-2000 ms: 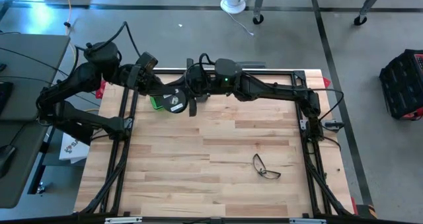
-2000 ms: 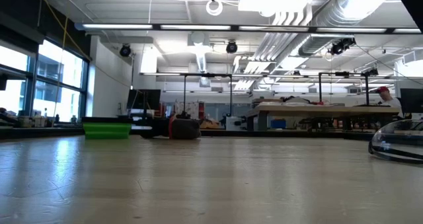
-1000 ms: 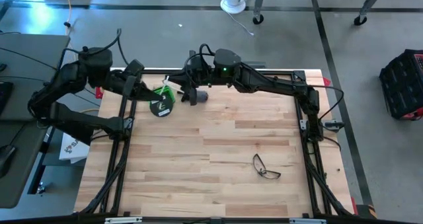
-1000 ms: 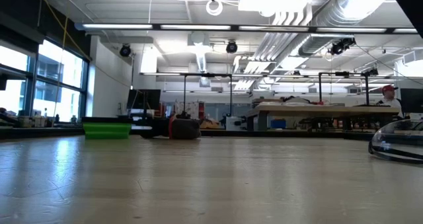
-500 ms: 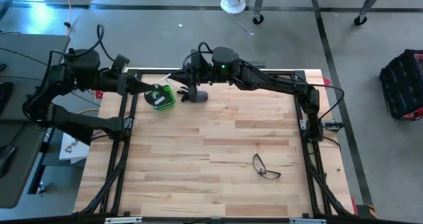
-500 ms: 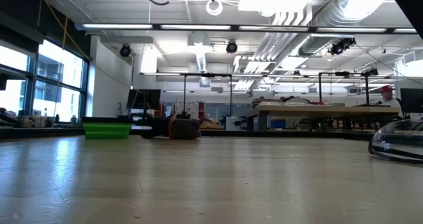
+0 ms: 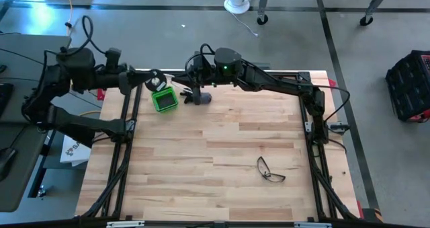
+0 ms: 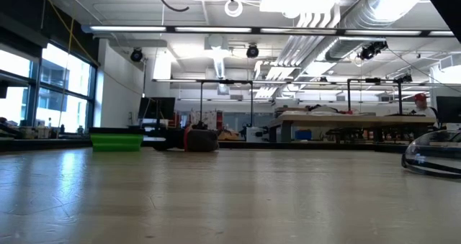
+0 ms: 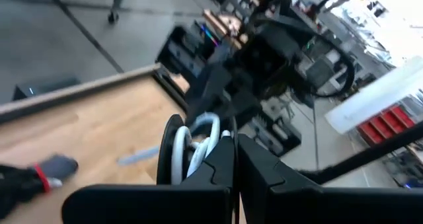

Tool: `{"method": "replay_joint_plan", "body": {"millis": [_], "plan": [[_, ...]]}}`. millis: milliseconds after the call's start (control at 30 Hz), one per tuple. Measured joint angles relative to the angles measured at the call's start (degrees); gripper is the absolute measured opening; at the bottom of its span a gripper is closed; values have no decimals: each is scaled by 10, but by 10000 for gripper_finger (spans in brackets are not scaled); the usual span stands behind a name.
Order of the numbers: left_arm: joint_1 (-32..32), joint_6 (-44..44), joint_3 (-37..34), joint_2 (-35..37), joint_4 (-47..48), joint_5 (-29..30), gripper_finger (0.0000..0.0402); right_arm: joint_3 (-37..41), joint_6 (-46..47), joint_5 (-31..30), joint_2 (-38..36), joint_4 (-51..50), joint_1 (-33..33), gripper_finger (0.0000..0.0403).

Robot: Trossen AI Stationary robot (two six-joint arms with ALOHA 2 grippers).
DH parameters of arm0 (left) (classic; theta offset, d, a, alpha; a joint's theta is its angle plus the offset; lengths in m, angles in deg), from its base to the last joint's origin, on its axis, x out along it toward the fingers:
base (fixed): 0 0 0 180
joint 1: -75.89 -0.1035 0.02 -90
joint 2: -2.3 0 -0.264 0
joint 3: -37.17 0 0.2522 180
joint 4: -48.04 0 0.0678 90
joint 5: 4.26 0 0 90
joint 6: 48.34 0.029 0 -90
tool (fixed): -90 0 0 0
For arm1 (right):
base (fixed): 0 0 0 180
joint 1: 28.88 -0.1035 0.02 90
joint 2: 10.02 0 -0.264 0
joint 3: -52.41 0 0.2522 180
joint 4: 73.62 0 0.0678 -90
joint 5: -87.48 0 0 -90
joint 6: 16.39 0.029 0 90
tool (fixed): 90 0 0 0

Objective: Coil cords
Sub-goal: Coil the white wire on the spool

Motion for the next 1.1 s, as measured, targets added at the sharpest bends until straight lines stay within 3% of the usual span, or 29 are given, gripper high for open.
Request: {"method": "replay_joint_plan", "body": {"millis": [333, 633, 1100], "plan": [[0, 81, 12, -9, -16, 62, 0, 0, 15, 2, 0, 0, -2, 0], [0, 141, 12, -41, -95, 64, 0, 0, 28, 1, 0, 0, -9, 0], [0, 133, 12, -44, -164, 63, 0, -1, 38, 0, 0, 9, -9, 3]]}}
